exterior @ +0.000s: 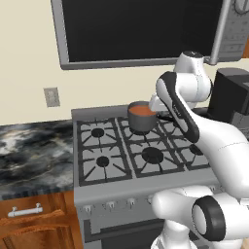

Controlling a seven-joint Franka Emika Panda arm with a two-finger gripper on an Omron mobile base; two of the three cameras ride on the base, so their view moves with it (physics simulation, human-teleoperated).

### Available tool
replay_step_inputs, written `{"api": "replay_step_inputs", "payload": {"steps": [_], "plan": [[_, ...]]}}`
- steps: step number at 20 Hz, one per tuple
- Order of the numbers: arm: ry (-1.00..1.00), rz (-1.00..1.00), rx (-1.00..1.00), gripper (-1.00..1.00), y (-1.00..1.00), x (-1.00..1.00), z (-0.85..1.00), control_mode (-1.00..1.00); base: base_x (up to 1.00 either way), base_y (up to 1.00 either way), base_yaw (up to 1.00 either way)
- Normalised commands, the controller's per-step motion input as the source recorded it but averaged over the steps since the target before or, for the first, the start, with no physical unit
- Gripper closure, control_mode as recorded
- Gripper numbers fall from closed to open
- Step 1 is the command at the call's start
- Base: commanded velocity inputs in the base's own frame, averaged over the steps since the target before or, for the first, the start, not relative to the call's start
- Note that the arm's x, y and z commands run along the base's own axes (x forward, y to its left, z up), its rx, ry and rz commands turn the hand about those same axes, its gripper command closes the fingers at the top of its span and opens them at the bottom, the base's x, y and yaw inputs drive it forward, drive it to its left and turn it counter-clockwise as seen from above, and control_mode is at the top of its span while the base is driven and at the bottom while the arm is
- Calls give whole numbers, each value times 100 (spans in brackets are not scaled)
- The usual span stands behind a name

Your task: Retrieve the chicken drumstick from the fridge and place it on the saucepan with marinade on the stove.

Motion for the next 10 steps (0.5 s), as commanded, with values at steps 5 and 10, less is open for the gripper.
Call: {"api": "replay_step_inputs", "payload": {"steps": [5, 10], "plan": [[0, 0, 0, -100, 0, 0, 0, 100, 0, 0, 0], [0, 0, 0, -100, 0, 0, 0, 100, 0, 0, 0]]}}
